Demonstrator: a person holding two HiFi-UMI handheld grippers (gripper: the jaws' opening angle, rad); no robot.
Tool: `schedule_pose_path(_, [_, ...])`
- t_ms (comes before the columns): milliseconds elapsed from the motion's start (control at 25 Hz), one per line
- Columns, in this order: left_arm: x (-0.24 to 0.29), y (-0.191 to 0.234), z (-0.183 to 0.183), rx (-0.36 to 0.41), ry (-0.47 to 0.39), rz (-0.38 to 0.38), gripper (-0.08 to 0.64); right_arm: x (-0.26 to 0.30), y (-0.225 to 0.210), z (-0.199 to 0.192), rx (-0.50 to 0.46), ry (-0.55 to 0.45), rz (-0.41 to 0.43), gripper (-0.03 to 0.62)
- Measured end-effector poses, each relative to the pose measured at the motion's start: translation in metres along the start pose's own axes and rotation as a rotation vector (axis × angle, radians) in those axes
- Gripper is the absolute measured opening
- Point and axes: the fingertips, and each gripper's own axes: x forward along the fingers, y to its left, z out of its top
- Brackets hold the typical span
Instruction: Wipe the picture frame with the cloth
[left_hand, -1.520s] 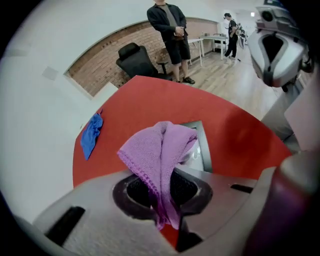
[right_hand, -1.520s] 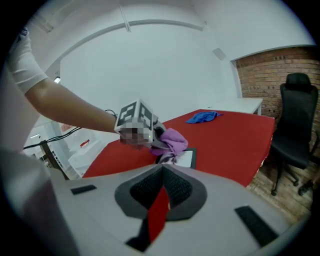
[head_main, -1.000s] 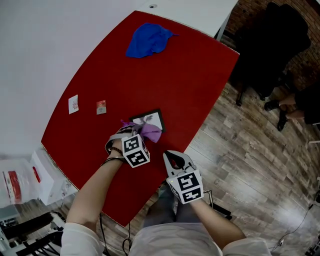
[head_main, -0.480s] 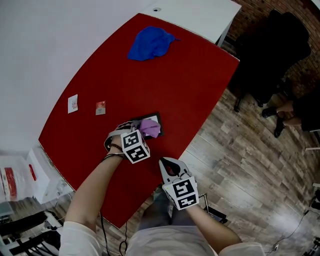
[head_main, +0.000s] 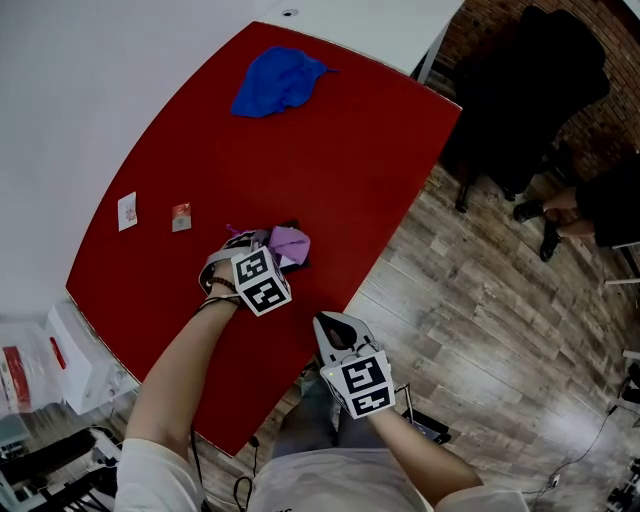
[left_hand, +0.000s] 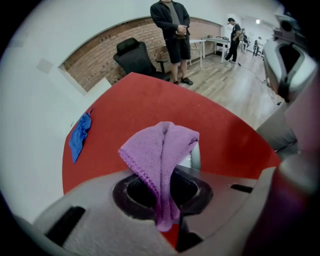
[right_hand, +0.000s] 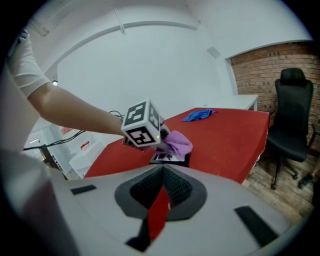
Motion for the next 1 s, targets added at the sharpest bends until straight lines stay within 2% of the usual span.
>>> schedule_pose_path(160, [-0.010, -0.051, -0.001, 0.032, -0.021, -0.037, 0.063, 0.006, 0.002, 0.002, -0.007, -0.002, 0.025, 0.005])
schedule_pose_path(320, [-0.012, -0.063, -0.005, 0.038, -0.019, -0.029, 0.063, 0.014, 0.011, 0.003, -0.024, 0.002, 0.053, 0.005])
schedule_pose_path(440, [-0.011, -0.053, -0.006, 0.043, -0.008, -0.022, 0.063, 0.013, 0.017, 0.002, -0.029, 0.008, 0.063, 0.005])
schedule_pose_path(560, [-0.005, -0.017, -0.007, 0.066, 0.033, 0.030, 0.063, 0.009, 0.017, -0.001, -0.030, 0.013, 0.058, 0.005])
schedule_pose_path(760, [0.009, 0.031, 0.007, 0.024, 0.064, 0.058, 0.063, 0.000, 0.009, -0.009, -0.015, 0.025, 0.036, 0.005])
schedule_pose_path(880, [0.012, 0.031, 0.009, 0.035, 0.078, 0.053, 0.063, -0.004, 0.002, -0.011, -0.003, 0.022, 0.023, 0.005])
schedule_pose_path(1000, [0.008, 0.005, 0.009, 0.070, 0.072, 0.030, 0.063, -0.003, -0.004, -0.012, 0.006, 0.015, 0.018, 0.005])
